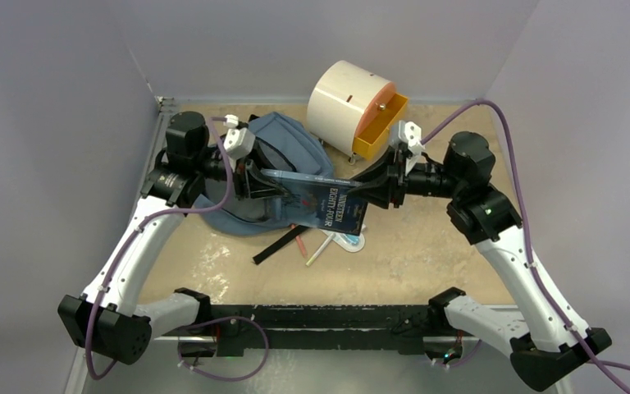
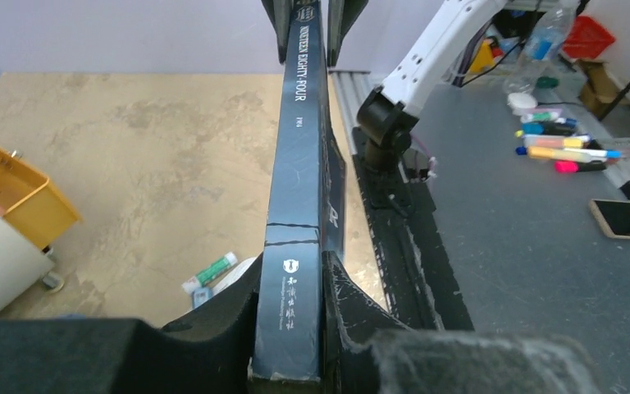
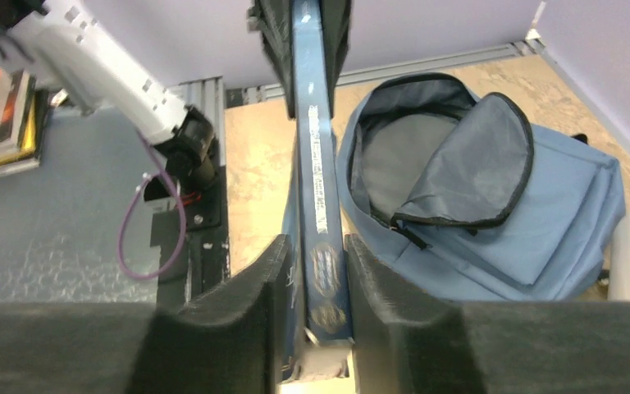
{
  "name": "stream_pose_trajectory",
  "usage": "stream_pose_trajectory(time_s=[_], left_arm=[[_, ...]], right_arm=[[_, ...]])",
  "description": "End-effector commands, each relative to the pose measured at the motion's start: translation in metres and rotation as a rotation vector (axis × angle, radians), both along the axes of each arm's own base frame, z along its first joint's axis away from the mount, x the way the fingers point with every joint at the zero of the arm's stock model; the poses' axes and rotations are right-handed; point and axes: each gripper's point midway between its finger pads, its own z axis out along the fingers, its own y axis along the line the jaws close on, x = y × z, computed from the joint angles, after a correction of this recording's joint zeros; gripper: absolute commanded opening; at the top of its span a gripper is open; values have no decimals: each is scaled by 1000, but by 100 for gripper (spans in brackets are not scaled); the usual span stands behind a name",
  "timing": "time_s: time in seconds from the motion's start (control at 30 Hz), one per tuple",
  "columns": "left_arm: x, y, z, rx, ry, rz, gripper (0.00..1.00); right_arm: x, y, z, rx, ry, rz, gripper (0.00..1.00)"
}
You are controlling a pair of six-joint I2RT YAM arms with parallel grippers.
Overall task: Pack the student bag
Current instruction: Pick up the book from the center of the board.
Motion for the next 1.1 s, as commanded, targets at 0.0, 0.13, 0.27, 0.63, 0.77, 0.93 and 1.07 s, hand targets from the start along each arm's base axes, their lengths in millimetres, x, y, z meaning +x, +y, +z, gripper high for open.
stream_pose_trajectory(time_s=[0.0, 0.13, 0.27, 0.63, 0.77, 0.93, 1.07], left_arm=[[15, 1, 11, 6, -76, 99, 0], [25, 2, 9, 21, -86, 159, 0], [32, 3, 9, 27, -87, 190, 0], [28, -2, 5, 37, -49, 93, 0], [27, -3, 5, 36, -32, 61, 0], [34, -4, 2, 52, -30, 85, 0], [38, -4, 0, 63, -30, 102, 0]], right_arm=[[24, -4, 33, 18, -166, -109, 47], [41, -5, 24, -29, -163, -159, 71], [45, 2, 10, -45, -165, -120, 73], [76, 36, -14, -129, -212, -54, 70], [70, 62, -30, -175, -183, 38, 65], [59, 86, -55, -237, -136, 124, 55], [57, 92, -69, -269, -112, 149, 44]])
